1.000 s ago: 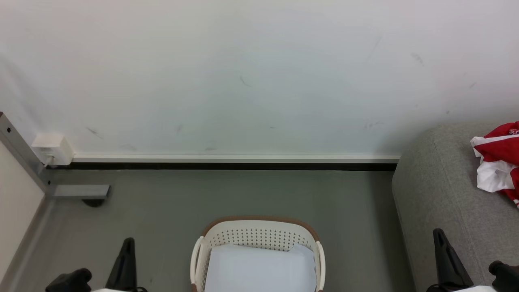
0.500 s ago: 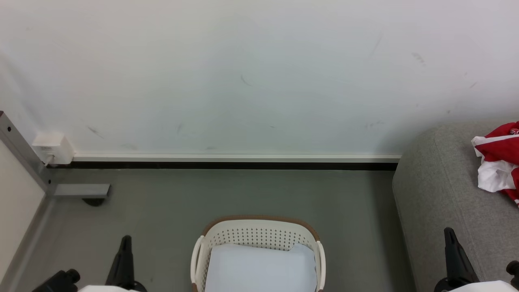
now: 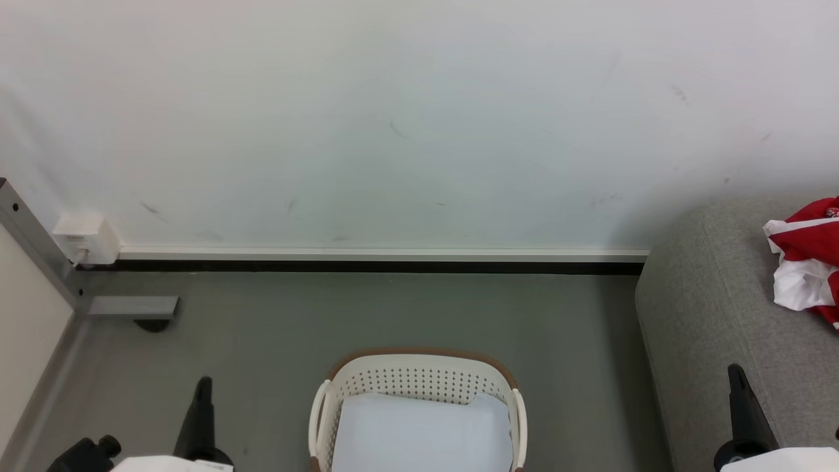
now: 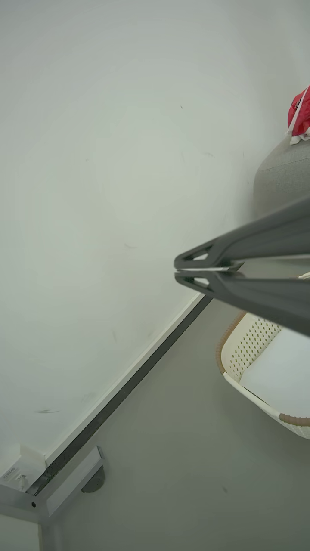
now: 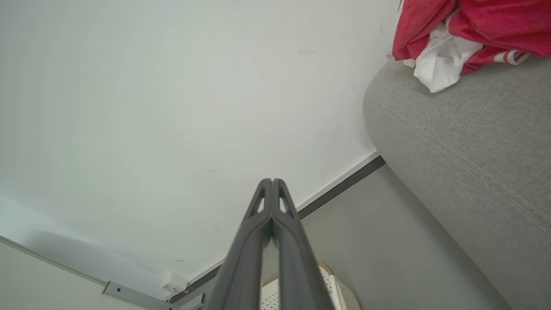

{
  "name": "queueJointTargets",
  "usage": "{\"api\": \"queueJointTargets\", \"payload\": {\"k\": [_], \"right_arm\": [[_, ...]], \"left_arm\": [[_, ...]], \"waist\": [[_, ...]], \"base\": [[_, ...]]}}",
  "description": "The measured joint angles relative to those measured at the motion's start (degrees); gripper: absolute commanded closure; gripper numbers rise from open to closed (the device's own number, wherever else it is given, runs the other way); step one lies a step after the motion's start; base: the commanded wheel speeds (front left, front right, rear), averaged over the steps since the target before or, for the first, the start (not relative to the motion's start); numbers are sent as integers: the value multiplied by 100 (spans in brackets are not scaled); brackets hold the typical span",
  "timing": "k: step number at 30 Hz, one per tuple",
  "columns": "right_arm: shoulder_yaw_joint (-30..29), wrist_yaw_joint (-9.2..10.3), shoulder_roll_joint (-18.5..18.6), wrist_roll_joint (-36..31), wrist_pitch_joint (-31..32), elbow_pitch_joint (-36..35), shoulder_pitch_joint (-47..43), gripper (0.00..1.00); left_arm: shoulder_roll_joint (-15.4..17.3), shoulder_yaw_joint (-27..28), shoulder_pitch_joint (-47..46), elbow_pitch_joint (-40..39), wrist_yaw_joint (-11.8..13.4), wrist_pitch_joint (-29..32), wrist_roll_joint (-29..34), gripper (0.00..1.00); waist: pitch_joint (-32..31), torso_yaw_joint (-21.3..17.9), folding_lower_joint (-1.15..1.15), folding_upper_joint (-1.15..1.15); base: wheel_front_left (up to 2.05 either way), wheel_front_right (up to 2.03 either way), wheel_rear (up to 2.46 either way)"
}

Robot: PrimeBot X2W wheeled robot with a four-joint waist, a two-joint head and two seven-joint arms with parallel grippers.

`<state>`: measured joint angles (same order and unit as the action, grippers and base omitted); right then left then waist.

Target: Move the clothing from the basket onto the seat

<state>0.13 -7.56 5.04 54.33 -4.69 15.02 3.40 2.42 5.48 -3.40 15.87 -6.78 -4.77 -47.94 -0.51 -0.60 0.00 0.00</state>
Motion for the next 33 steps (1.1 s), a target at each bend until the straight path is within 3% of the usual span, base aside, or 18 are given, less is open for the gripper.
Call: {"api": "queueJointTargets", "payload": {"k": [33], "right_arm": [[-308, 1, -121, 1806, 534, -33, 117, 100]], "left_arm": [[8, 49, -121, -90, -26, 538, -2128, 100]], "waist": [[27, 24, 0, 0]], "base": [[0, 0, 0]]}}
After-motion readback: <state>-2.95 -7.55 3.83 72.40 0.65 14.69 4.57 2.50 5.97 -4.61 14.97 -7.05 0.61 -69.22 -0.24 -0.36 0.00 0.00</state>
